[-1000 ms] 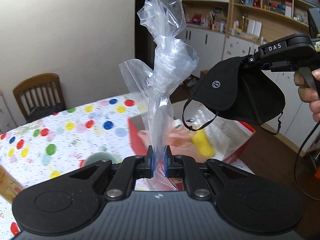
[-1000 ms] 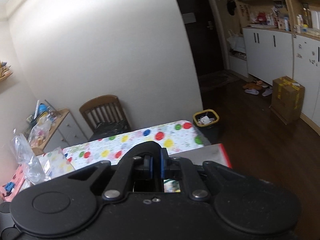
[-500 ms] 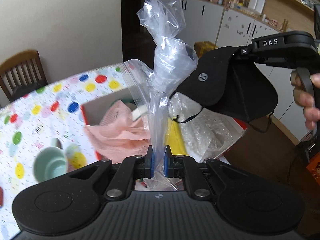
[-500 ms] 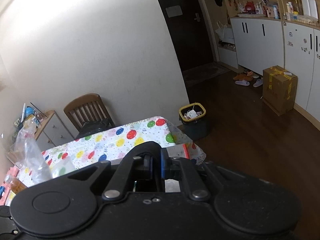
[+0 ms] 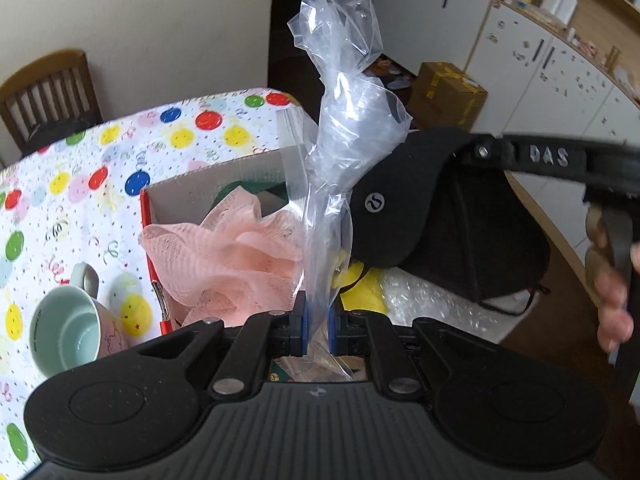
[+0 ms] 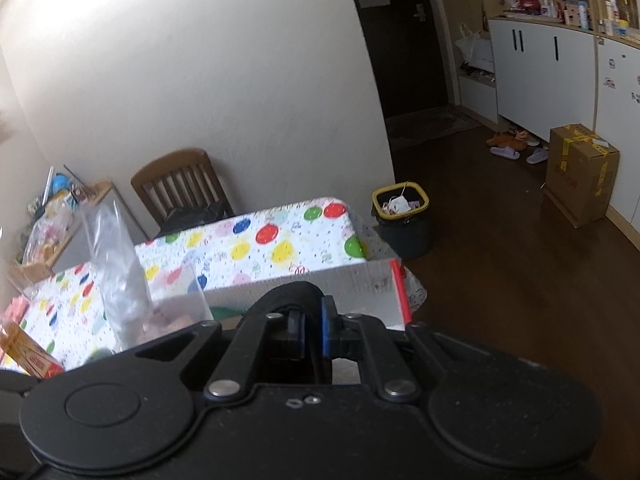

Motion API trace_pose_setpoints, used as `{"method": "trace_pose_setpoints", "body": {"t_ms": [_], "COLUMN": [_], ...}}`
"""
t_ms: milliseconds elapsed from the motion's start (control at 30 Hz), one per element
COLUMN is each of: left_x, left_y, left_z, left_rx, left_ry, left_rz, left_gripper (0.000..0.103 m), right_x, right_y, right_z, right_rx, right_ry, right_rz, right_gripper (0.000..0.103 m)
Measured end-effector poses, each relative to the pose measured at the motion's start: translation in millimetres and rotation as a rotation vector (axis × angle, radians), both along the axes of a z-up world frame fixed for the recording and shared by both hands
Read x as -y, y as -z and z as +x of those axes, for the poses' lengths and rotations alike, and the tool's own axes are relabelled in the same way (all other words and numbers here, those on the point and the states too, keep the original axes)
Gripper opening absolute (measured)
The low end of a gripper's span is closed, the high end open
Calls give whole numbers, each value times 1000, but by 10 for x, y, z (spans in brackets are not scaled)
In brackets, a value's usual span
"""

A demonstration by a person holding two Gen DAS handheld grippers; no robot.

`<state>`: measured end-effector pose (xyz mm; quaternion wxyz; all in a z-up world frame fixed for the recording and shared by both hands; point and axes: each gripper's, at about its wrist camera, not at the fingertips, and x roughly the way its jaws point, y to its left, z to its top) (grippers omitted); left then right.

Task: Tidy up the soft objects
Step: 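Lower the black cloth and plastic bag into the box and release both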

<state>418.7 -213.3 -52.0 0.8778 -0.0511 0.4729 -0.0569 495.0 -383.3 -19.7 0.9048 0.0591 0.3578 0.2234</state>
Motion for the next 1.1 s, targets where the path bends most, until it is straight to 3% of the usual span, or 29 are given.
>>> {"method": "trace_pose_setpoints", "body": {"t_ms": [367,633,967,1100], "left_x": [-118,-125,-172,-224], "left_y": [328,451,418,401], "left_z": [129,169,45,-76], "left_rx": [-87,-130,-92,-77], "left_ry": [-60,-35,-20,-17], "left_rz": [-25,-37,-63,-58], "left_gripper": [9,9,10,12], "right_x": [18,110,191,238], "right_y": [193,152,69,53], "right_z": [24,4,-58,-91], "right_rx": [-48,-69,-70,-76], "right_ry": [-56,-91,-159,-172], "right_rz": [-34,-77,-137,-147], "right_gripper": [7,9,19,29]}}
